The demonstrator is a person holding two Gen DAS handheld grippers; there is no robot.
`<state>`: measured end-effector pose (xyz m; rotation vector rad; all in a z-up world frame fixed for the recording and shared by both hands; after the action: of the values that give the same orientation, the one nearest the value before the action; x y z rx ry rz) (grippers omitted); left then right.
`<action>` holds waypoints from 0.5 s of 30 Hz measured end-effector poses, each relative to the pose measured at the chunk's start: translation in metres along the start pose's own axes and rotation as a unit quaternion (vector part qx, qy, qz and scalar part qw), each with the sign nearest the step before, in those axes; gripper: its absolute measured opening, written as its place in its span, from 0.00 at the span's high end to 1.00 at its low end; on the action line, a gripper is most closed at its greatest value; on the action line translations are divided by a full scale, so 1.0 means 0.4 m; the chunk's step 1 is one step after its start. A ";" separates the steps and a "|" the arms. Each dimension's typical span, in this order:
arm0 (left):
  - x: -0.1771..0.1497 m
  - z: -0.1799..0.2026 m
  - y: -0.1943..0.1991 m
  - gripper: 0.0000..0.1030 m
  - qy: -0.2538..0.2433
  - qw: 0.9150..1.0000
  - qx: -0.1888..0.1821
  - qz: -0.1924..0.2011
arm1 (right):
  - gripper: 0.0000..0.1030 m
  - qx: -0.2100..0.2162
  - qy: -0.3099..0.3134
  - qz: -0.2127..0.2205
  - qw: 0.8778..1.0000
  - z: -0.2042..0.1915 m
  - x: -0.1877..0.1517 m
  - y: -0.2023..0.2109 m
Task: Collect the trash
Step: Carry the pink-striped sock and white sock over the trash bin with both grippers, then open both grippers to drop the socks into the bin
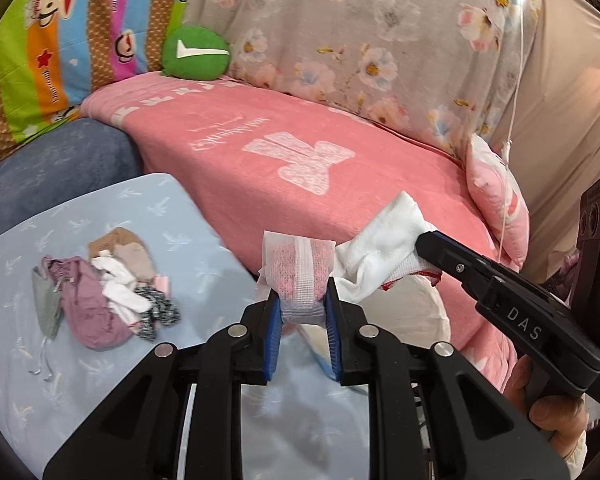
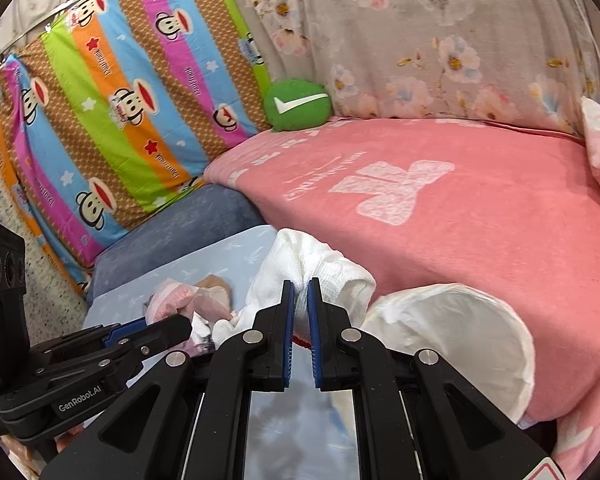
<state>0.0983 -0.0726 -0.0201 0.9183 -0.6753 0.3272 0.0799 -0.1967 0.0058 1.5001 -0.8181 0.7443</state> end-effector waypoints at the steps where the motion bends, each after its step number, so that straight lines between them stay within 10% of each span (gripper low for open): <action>1: -0.004 0.014 -0.006 0.81 -0.002 1.000 -0.003 -0.003 | 0.93 -0.004 -0.003 0.000 1.000 0.019 -0.005 0.005; 15: -0.064 0.174 -0.094 0.80 -0.033 0.998 -0.027 -0.044 | 0.93 -0.038 -0.033 -0.006 0.999 0.185 -0.071 0.060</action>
<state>0.0716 -0.1505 -0.0311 0.9075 -0.6996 0.1993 0.0438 -0.2694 -0.0110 1.4659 -0.8761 0.6509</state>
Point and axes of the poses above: each gripper's, at about its wrist camera, not at the fingertips, and y roughly against the way its jaws point, z to its right, x to its top, the point moved 9 cm from there along -y, roughly the way its jaws point, and after that the axes turned 13 degrees about y, right-handed, at the moved point
